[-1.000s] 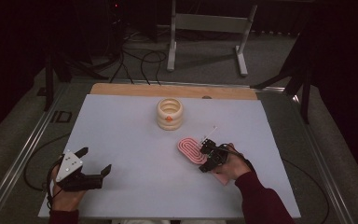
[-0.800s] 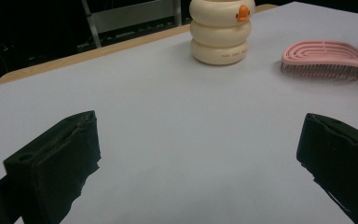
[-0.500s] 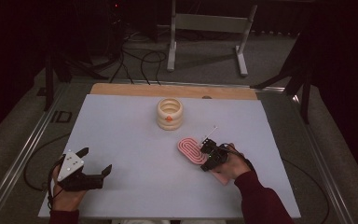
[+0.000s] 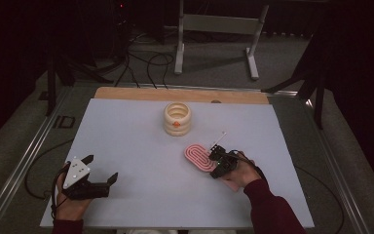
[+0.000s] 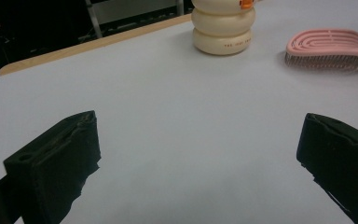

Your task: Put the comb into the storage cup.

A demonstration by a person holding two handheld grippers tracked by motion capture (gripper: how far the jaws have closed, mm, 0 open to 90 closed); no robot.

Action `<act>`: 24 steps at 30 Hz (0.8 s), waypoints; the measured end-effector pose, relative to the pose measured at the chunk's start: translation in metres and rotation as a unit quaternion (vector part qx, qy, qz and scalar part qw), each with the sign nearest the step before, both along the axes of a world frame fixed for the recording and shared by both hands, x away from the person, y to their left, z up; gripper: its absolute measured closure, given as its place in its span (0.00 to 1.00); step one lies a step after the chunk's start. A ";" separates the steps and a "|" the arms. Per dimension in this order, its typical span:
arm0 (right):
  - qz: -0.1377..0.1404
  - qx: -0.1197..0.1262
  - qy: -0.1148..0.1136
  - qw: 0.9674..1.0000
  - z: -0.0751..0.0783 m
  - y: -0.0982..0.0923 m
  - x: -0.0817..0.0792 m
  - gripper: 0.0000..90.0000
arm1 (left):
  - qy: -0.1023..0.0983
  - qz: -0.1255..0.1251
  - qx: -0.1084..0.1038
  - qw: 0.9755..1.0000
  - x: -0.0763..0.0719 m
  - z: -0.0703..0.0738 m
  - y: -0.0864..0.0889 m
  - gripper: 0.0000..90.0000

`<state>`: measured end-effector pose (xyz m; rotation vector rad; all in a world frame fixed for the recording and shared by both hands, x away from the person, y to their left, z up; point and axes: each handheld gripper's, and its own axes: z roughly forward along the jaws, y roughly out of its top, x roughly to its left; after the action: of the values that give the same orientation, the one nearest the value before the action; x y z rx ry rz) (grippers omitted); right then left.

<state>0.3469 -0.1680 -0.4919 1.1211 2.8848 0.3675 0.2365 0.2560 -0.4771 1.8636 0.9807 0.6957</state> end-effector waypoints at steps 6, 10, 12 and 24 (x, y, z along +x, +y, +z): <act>0.003 0.006 -0.007 1.000 0.000 -0.002 -0.001 0.77 | 0.001 0.001 0.002 1.000 0.000 0.000 0.000 0.00; 0.000 0.014 -0.013 1.000 0.000 -0.004 -0.003 0.78 | 0.002 0.001 0.003 1.000 0.000 0.000 0.000 0.00; 0.002 0.013 -0.018 1.000 0.000 -0.004 -0.004 0.78 | 0.002 0.001 0.003 1.000 0.000 0.000 0.000 0.00; -0.002 0.031 -0.035 0.999 0.002 -0.008 -0.008 0.78 | 0.006 0.002 0.005 1.000 0.001 -0.001 -0.001 0.00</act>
<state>0.3392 -0.1762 -0.4894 1.0999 2.8279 0.4892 0.2375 0.2555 -0.4782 1.8770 0.9898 0.6933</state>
